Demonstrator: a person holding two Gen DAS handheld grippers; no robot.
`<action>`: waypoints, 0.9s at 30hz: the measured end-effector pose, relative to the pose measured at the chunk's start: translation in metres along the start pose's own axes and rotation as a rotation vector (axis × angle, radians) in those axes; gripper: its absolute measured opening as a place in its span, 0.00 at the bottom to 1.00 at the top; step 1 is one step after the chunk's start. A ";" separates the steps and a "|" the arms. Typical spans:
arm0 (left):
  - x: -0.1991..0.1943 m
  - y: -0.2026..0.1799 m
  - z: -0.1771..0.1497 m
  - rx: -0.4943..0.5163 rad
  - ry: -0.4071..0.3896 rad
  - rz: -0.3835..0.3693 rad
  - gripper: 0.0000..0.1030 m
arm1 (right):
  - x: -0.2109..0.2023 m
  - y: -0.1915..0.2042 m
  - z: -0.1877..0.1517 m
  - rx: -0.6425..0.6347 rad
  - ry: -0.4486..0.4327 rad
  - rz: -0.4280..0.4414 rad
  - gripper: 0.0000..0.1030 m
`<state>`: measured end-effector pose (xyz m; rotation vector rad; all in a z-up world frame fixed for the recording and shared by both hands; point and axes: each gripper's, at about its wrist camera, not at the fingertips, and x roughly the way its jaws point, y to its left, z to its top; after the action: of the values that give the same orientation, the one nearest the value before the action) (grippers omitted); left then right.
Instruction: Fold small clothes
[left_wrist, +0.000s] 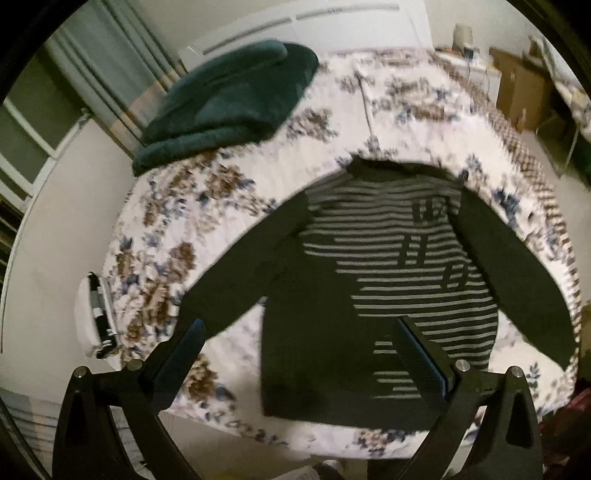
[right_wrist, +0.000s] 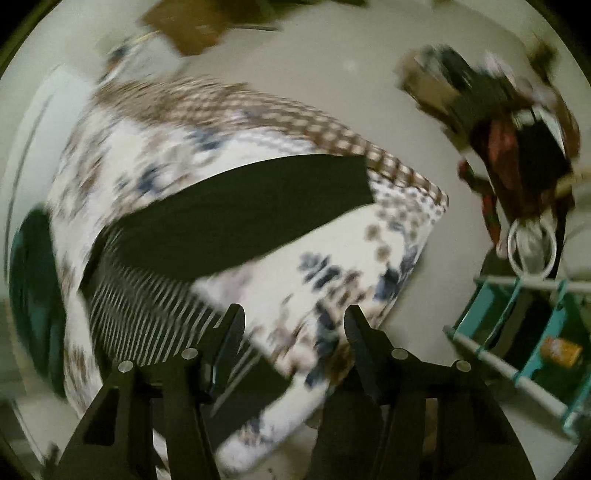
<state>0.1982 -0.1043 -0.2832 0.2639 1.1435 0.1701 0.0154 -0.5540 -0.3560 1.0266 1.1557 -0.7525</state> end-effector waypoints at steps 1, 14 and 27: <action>0.020 -0.016 0.001 0.008 0.019 0.004 1.00 | 0.026 -0.011 0.017 0.035 0.005 -0.007 0.60; 0.200 -0.110 -0.019 -0.020 0.189 -0.022 1.00 | 0.230 -0.090 0.108 0.394 -0.090 0.024 0.68; 0.233 -0.028 -0.038 -0.122 0.185 0.003 1.00 | 0.192 0.031 0.097 -0.004 -0.299 -0.036 0.08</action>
<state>0.2579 -0.0641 -0.5102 0.1435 1.3107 0.2709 0.1283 -0.6269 -0.5268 0.8582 0.9190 -0.8980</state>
